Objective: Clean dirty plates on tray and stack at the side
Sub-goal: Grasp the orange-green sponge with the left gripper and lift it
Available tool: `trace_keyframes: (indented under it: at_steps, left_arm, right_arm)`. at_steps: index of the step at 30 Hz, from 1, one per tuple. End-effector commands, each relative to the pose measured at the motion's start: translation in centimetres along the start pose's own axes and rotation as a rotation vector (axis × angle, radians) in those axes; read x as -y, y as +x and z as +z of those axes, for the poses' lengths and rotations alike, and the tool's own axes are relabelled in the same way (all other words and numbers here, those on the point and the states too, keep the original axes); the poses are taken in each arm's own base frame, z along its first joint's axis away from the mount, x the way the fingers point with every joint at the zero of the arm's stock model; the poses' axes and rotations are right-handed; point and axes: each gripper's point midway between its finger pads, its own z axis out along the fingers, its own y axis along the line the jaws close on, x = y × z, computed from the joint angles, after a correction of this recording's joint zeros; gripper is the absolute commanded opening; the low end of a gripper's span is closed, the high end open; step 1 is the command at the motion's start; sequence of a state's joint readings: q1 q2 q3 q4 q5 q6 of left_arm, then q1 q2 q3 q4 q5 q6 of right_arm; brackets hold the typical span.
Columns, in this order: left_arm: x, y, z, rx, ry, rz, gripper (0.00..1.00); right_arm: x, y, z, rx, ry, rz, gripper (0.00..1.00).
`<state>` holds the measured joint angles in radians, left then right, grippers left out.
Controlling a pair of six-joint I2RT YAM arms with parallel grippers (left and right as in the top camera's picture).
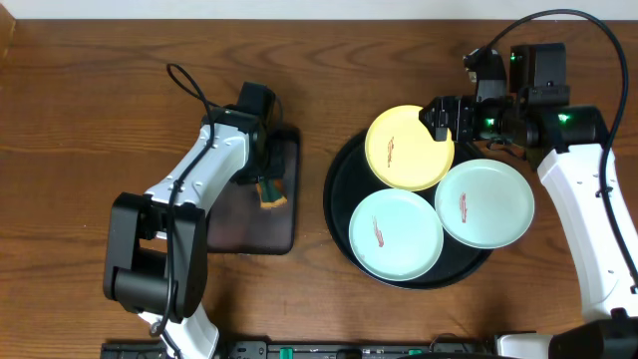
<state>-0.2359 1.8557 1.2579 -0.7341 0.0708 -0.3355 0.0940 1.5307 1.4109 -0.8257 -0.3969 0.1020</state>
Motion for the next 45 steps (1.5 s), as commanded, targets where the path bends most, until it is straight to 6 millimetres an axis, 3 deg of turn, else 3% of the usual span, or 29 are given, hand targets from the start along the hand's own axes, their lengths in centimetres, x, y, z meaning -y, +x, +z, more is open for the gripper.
trace_keyframes:
  at_steps: [1, 6, 11, 16, 17, 20, 24, 32, 38, 41, 45]
  left_arm:
    - [-0.9, 1.2, 1.7, -0.042, -0.044, 0.009, 0.38]
    - [-0.3, 2.6, 3.5, -0.085, -0.035, 0.000, 0.08]
    - [-0.3, 3.2, 4.0, -0.110, -0.046, 0.014, 0.07]
    - [-1.1, 1.2, 0.3, -0.059, -0.058, 0.028, 0.07]
    - [-1.1, 0.6, -0.6, -0.040, -0.050, 0.019, 0.08]
    - [-1.3, -0.7, -2.6, 0.016, -0.030, 0.003, 0.30]
    - [-1.1, -0.5, -3.4, 0.024, -0.017, 0.001, 0.42]
    - [-0.9, 2.7, -0.9, -0.067, -0.019, -0.210, 0.42]
    - [-1.0, 4.0, 1.6, -0.063, -0.013, -0.219, 0.41]
    - [-1.2, 4.2, 2.4, -0.057, -0.012, -0.218, 0.32]
    - [-1.1, 4.0, 2.9, -0.035, 0.000, -0.155, 0.08]
  right_arm:
    - [-0.4, -0.7, -0.5, 0.019, -0.012, 0.001, 0.91]
    - [-0.4, -0.7, -0.5, 0.019, -0.012, 0.002, 0.91]
    - [-0.4, -0.6, -0.5, 0.018, -0.013, 0.002, 0.90]
    - [-0.4, -0.6, -0.5, 0.018, -0.012, 0.002, 0.91]
    - [-0.4, -0.7, -0.4, 0.019, -0.012, 0.001, 0.91]
    - [-0.2, -0.8, -0.4, 0.025, 0.000, 0.000, 0.91]
    - [0.3, -0.9, -0.4, 0.028, 0.028, 0.000, 0.90]
    - [0.3, -0.8, -0.3, 0.026, 0.028, 0.001, 0.90]
    - [0.3, -0.8, -0.3, 0.026, 0.028, 0.001, 0.90]
    - [0.3, -0.8, -0.3, 0.026, 0.028, 0.000, 0.90]
    - [0.8, -0.7, 0.0, 0.019, 0.044, 0.004, 0.88]
